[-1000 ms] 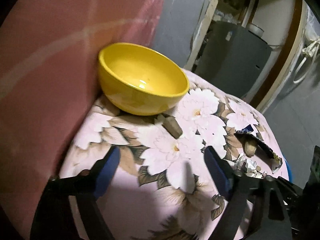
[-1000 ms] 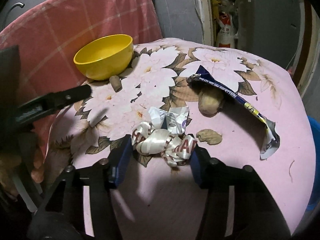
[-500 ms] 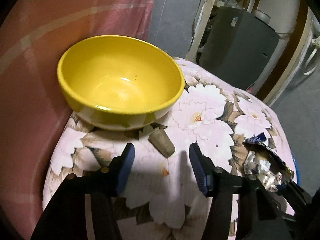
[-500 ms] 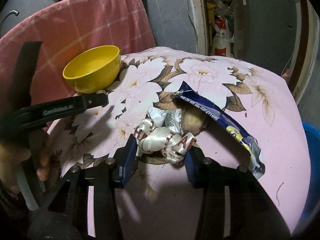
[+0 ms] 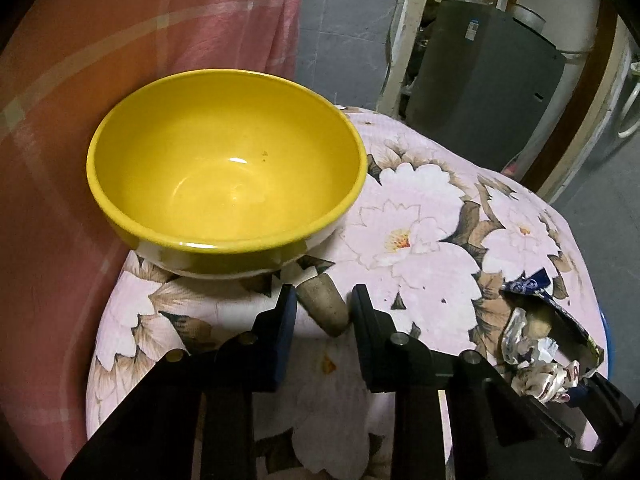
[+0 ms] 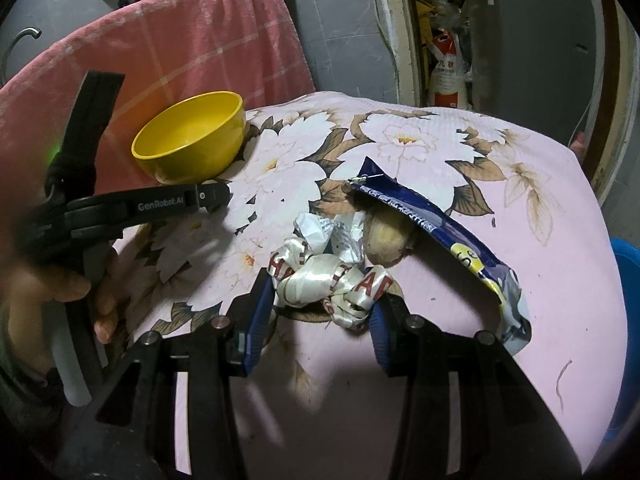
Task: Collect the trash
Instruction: 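Grasp the brown peel with the left tool while the right tool grasps crumpled foil, then carry both items over the blue bucket and open both tools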
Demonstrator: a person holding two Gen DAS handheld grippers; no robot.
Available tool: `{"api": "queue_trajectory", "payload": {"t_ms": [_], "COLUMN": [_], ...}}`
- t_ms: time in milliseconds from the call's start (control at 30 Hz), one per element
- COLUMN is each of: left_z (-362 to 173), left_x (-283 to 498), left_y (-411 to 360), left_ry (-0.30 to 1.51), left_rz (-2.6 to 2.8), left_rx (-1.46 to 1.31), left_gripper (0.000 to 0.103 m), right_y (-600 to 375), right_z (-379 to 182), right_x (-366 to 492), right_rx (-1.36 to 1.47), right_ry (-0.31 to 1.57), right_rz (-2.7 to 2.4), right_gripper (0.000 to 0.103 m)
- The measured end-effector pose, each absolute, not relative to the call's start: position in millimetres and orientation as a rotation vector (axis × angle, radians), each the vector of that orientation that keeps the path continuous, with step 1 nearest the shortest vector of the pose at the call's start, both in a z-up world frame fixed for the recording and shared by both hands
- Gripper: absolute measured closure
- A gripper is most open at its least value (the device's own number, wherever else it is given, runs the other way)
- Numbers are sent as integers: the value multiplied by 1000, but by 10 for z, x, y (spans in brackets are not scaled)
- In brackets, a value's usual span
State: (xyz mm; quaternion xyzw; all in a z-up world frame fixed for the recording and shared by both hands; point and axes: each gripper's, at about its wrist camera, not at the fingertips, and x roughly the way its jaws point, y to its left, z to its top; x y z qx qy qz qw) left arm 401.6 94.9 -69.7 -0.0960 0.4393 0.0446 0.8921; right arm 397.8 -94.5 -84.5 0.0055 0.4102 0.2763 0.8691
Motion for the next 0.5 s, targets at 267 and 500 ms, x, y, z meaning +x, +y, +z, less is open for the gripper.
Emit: {"api": "queue_trajectory", "payload": {"t_ms": [267,500], "left_z": [-663,-586], "left_x": [3752,3403], "left_y": [862,741], "left_ry": [922,897], "left_rz": [34,-28], "left_rx": [-219,-225], "left_gripper": [79,79], "right_y": [-998,-1117], "right_z": [-828,-721], "right_x": [3877,3716], "right_rx": [28,47], "right_ry": [872,851], "right_rz": [576,562], "right_gripper": [51,51]}}
